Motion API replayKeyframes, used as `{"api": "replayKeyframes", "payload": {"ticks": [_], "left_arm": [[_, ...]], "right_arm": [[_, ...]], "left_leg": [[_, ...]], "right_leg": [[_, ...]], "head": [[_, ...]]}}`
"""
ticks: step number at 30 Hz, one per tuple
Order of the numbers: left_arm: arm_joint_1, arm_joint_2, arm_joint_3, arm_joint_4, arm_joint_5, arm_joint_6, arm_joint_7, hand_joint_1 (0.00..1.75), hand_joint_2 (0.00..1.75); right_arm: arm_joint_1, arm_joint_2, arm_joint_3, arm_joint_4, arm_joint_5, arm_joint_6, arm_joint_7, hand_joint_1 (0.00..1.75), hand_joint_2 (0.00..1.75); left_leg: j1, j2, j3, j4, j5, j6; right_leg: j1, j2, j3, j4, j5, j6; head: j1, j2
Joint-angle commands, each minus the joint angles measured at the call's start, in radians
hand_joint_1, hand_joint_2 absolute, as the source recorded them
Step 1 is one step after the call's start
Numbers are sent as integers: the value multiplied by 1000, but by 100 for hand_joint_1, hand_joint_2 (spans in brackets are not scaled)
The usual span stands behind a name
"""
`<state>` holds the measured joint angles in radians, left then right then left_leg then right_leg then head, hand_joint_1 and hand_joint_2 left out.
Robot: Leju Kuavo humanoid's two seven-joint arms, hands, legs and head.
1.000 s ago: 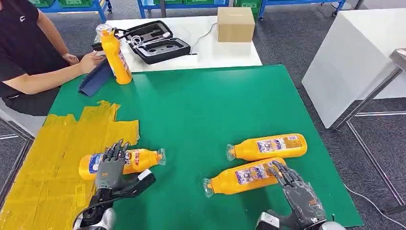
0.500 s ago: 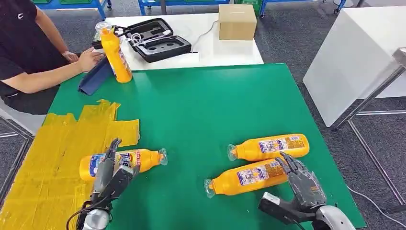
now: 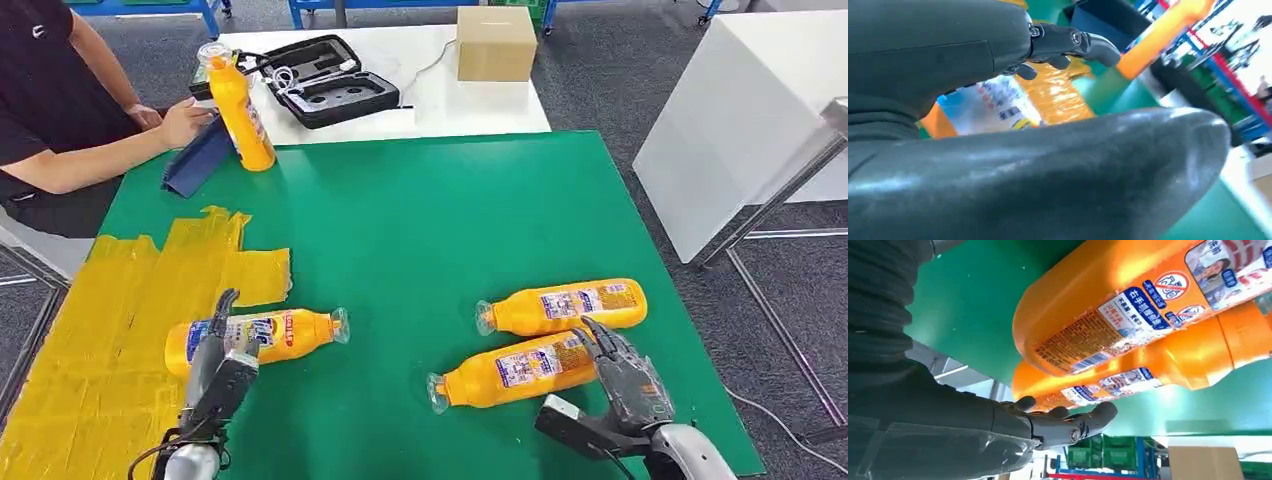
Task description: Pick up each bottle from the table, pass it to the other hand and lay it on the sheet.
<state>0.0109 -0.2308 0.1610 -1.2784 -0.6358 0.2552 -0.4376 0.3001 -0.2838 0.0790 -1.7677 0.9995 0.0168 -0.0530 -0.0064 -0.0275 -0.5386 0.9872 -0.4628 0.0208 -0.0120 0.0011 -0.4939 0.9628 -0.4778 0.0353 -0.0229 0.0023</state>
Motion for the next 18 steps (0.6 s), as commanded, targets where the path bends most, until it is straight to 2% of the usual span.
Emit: {"api": "replayKeyframes", "payload": {"ticks": [1,6,11,14,16,17,18], "left_arm": [[27,-33,22,-108,75,-39,-27,0,0],[21,-23,15,-70,63,-21,-19,0,0],[10,-17,13,-44,77,-26,-27,0,0],[-3,-10,1,-17,82,-21,-31,0,0],[-19,-3,-10,9,93,-16,-40,0,0],[-39,3,-21,37,101,-17,-46,0,0],[-58,8,-32,65,104,-15,-52,0,0]], "right_arm": [[-109,36,127,220,31,4,30,0,175],[-161,31,226,305,31,9,37,0,175],[-162,-48,341,386,18,53,81,0,175],[-157,-124,421,399,-20,98,97,0,175],[-126,-233,491,358,-88,176,129,0,175],[-94,-326,539,317,-141,225,155,7,175],[-66,-406,582,277,-197,243,181,47,175]], "left_leg": [[3,5,1,0,0,-2],[4,7,1,-1,0,-2],[3,3,3,-1,0,-1],[4,1,6,-1,1,-1],[3,0,6,-1,0,-1],[4,2,5,0,0,-2],[2,-1,7,-1,-1,-2]], "right_leg": [[3,3,1,-3,2,-1],[4,5,1,-4,3,-1],[3,1,3,-4,2,-1],[4,-1,5,-5,1,-1],[2,-2,-2,-3,0,-1],[4,0,-4,-4,2,-1],[2,-1,-2,-3,0,0]], "head": [[0,0],[0,0],[0,0],[0,0],[1,0],[-1,0],[0,0]]}}
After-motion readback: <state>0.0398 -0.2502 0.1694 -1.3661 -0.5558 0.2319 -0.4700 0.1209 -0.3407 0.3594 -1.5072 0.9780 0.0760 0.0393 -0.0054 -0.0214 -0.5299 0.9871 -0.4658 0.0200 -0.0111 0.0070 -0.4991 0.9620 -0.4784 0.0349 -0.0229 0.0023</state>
